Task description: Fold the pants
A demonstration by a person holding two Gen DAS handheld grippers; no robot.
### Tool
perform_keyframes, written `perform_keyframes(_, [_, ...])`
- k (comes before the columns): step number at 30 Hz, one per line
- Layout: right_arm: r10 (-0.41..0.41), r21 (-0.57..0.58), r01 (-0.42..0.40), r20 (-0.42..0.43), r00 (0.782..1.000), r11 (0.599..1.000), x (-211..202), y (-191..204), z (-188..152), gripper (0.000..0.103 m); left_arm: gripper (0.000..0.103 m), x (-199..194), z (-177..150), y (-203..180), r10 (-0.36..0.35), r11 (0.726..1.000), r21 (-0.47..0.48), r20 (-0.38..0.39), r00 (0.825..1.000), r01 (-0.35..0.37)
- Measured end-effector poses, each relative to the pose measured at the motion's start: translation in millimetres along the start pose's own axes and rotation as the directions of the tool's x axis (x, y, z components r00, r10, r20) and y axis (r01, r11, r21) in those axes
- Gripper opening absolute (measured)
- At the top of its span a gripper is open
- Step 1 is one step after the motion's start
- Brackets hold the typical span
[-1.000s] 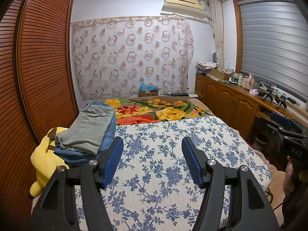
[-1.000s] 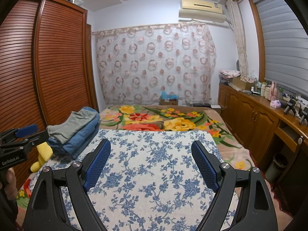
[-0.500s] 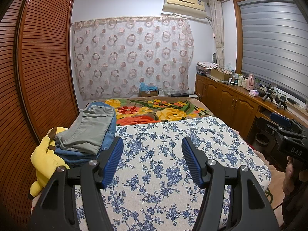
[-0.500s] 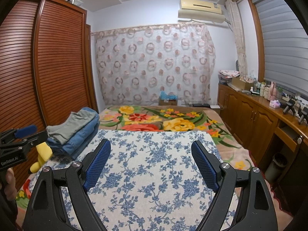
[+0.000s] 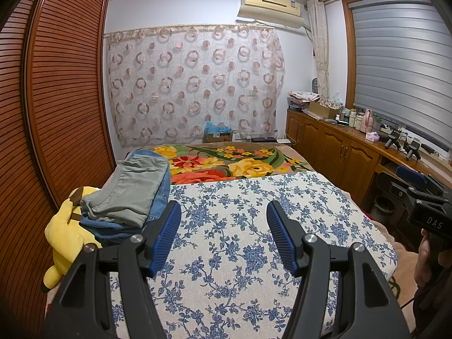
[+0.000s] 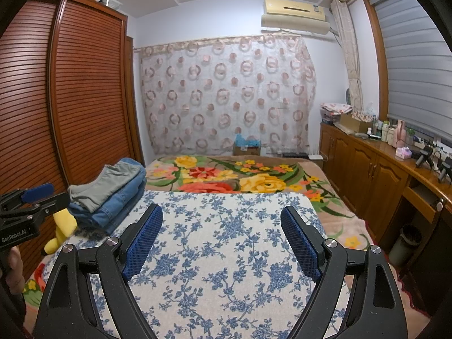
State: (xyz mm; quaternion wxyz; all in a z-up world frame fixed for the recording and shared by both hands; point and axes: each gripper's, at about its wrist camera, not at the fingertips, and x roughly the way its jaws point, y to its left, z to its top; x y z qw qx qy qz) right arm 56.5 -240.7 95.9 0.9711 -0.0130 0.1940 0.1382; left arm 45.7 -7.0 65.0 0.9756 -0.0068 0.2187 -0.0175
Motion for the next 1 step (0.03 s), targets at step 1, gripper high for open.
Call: perform_keyframes(1, [0.001,0.000,-0.001,0.000,1.000,1.000,0.0,-0.1,0.0,0.088,0.063,0.0,0.0,0.0,0.000,1.000,0.000,0.000,1.000,0.000])
